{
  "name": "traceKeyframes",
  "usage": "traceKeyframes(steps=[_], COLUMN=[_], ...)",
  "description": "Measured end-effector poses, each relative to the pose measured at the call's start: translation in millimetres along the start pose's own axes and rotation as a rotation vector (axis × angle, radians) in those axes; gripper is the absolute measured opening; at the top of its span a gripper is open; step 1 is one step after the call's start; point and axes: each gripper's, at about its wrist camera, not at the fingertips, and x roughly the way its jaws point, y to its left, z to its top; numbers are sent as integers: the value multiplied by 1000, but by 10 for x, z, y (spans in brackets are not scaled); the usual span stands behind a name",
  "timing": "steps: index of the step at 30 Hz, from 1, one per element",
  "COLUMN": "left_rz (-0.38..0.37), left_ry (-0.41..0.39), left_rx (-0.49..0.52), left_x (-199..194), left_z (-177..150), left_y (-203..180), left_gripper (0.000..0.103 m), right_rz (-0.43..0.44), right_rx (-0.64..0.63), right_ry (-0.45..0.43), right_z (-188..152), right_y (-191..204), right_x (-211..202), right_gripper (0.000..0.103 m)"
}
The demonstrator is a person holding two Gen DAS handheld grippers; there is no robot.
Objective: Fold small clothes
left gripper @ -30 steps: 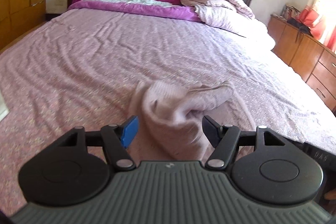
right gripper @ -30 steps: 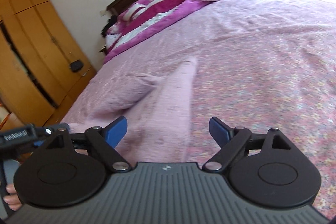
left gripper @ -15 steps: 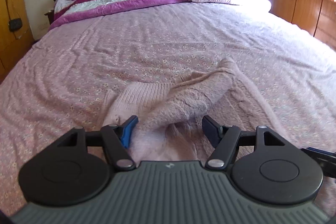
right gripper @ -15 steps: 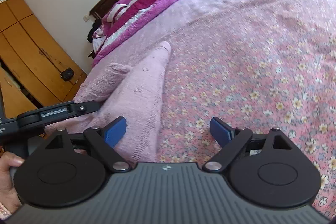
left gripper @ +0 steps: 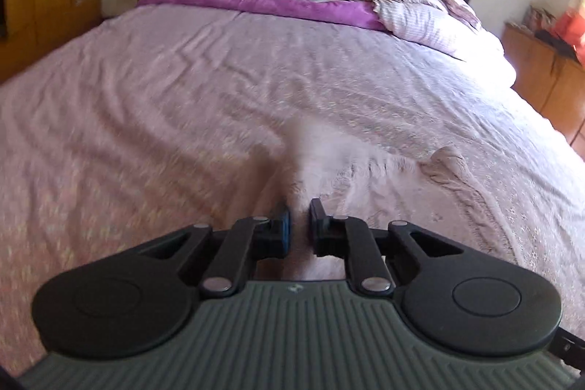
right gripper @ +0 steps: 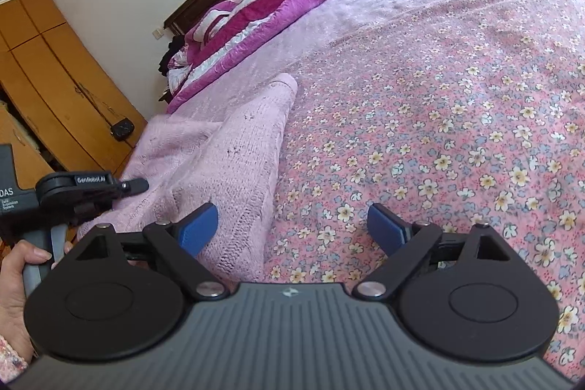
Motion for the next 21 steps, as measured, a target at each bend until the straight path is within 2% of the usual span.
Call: traceKeyframes(steps=[2, 4, 7, 10, 16, 18, 20, 21], left_rz=[-16, -26, -87, -128, -66, -28, 4, 6], left_ry=[7, 14, 31, 51, 7, -20, -43, -40], left_rx=[-56, -98, -126, -161, -94, -60, -29, -20], left_x=[-25, -64, -122, -128, -224, -269, -266, -243], left_z=[-41, -90, -144, -182, -284, -318, -332, -332], left_y=[108, 174, 217, 227, 103, 69, 60, 66], left_gripper=[24, 28, 30, 40, 46, 52, 62, 62], right_rz=[-6, -12, -7, -3, -1, 3, 7, 9], right_rx=[-11, -17, -18, -31, -53, -57, -62, -64], right_ry=[-3, -2, -8, -19, -28, -32, -38, -41], right_z=[-13, -9, -19, -42, -75, -88, -103, -109], right_y=[17, 34, 22, 15, 20, 9, 4, 0], right_x=[18, 36, 39, 39, 39, 38, 41, 43], right_gripper=[95, 96, 96, 96, 96, 96, 96, 97])
